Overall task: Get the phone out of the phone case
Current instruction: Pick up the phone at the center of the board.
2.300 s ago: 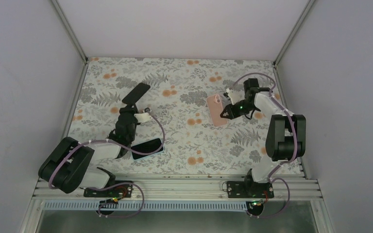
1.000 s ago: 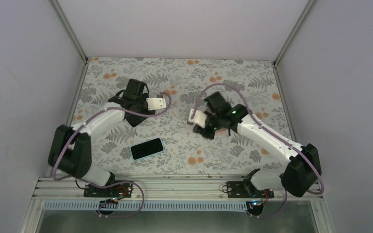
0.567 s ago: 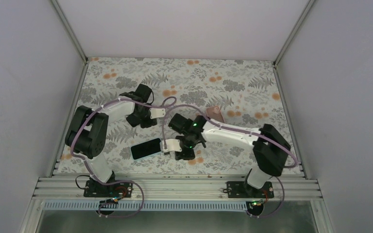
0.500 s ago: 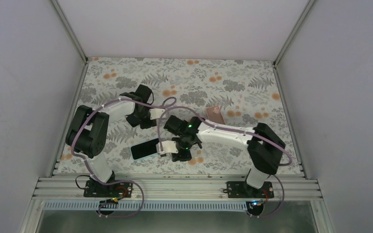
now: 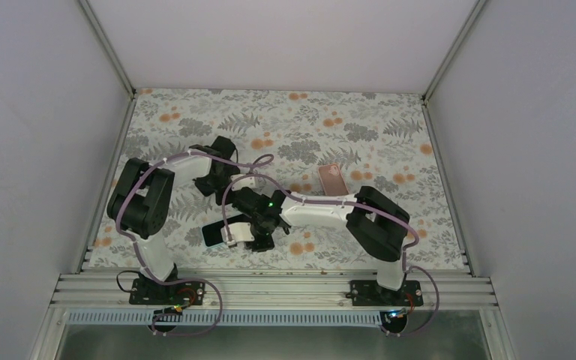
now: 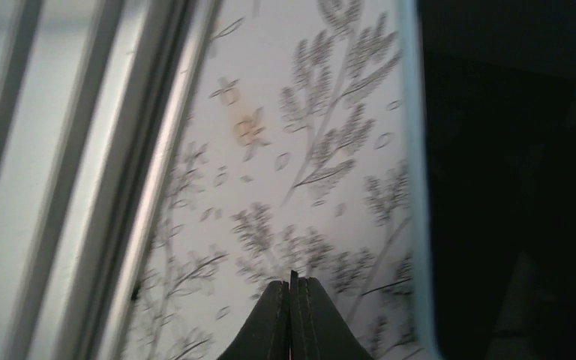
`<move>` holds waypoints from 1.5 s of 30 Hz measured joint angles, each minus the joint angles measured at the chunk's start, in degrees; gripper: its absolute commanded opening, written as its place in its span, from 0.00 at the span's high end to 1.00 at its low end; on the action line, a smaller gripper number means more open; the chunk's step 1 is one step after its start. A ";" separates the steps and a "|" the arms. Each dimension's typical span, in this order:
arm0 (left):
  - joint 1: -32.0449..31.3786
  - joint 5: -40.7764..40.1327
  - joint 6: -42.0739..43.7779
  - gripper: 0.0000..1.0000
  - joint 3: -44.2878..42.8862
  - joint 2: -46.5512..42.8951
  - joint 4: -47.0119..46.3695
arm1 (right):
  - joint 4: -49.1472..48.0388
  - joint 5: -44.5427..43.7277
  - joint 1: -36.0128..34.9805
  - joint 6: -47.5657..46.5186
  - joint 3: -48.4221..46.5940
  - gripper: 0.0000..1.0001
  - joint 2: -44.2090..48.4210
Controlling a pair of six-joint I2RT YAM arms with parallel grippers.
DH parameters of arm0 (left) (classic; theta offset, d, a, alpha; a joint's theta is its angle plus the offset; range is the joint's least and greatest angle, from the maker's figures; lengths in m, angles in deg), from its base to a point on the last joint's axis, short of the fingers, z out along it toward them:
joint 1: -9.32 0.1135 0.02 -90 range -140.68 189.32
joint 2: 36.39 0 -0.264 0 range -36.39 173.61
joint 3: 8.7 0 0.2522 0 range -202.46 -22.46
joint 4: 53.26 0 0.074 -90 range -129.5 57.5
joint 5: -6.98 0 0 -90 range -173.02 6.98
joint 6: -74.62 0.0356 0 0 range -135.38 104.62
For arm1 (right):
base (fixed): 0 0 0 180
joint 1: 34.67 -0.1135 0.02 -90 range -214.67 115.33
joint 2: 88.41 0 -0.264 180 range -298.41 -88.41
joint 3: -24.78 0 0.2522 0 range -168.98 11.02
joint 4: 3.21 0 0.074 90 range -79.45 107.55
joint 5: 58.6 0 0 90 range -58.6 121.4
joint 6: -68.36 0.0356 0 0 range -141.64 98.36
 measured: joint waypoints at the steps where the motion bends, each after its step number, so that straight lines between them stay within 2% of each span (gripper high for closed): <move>1: -0.13 0.17 0.00 0.98 -0.04 0.11 0.15 | -1.14 -0.52 0.00 0.02 0.11 0.96 0.00; 8: -4.35 2.51 -0.04 0.98 0.20 0.44 2.34 | -7.98 -4.28 0.04 0.04 1.40 0.96 -0.07; 18: -6.14 3.56 -0.50 0.98 0.83 0.26 3.74 | -8.35 -4.48 -3.80 -0.22 0.50 0.96 -2.47; 26: -6.12 3.52 -0.72 0.98 1.55 -0.33 2.84 | -9.27 -6.25 -7.15 0.68 -6.64 0.96 -8.74; 34: -6.14 3.45 -0.76 0.98 1.75 -0.35 2.47 | -10.01 -8.37 -7.52 1.31 -15.23 0.96 -14.82; 45: -6.82 3.34 -0.74 0.98 2.49 -0.90 1.99 | -11.32 -12.61 -8.46 3.23 -20.50 0.96 -18.58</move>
